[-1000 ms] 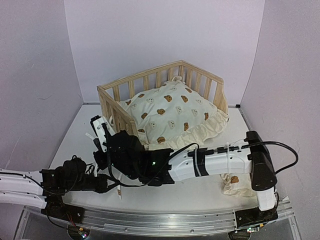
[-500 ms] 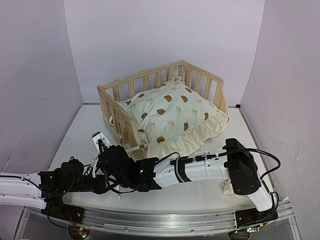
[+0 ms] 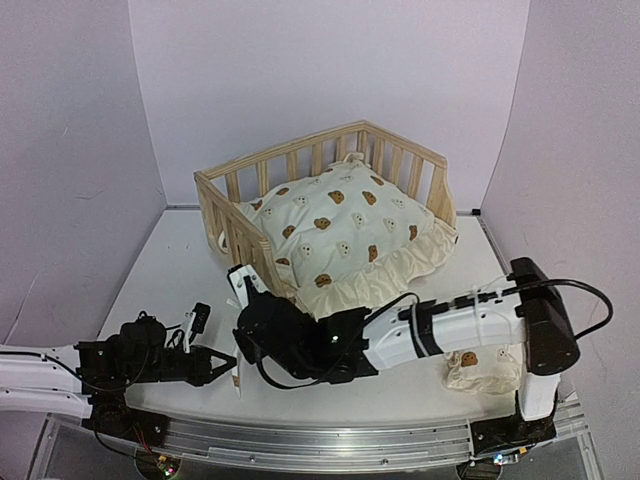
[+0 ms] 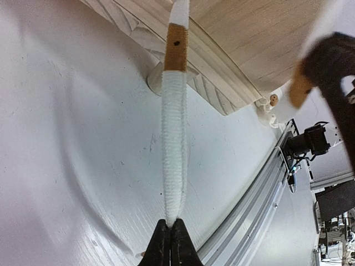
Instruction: Set up the pet bed
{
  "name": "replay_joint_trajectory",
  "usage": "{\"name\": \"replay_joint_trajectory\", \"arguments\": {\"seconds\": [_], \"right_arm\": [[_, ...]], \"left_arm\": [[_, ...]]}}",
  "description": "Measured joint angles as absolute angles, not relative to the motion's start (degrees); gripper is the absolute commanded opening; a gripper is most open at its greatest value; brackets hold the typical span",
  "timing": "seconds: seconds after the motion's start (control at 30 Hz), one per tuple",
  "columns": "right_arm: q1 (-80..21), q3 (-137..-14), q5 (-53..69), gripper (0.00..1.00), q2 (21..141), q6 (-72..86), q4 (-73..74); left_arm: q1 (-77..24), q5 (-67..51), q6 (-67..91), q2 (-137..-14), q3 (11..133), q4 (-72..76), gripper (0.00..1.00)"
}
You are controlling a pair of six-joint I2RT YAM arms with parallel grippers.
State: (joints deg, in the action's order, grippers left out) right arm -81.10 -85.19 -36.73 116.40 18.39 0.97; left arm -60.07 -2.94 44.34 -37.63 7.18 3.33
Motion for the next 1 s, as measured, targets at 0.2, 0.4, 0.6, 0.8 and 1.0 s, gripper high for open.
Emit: {"name": "replay_joint_trajectory", "arguments": {"seconds": [0.2, 0.4, 0.6, 0.8, 1.0], "right_arm": [[-81.19, -77.87, -30.81, 0.0, 108.64, 21.32, -6.31], [-81.58, -71.92, -28.73, 0.0, 107.9, 20.6, -9.54], [-81.6, -83.18, -32.67, 0.01, 115.42, 15.59, -10.39], [-81.6, -90.59, -38.28, 0.04, 122.1, 12.05, -11.27], [-81.3, -91.79, -40.4, 0.07, 125.23, 10.87, -11.4]], "left_arm": [[-60.07, -2.74, 42.83, -38.7, 8.71, 2.94, 0.0], [-60.07, -2.42, 41.95, -38.68, 9.34, 2.94, 0.0], [-60.07, -1.93, 41.95, -39.05, 9.34, 3.38, 0.0], [-60.07, -1.74, 42.02, -38.94, 9.23, 3.97, 0.0], [-60.07, -1.76, 42.02, -37.15, 8.6, 4.38, 0.0]]}}
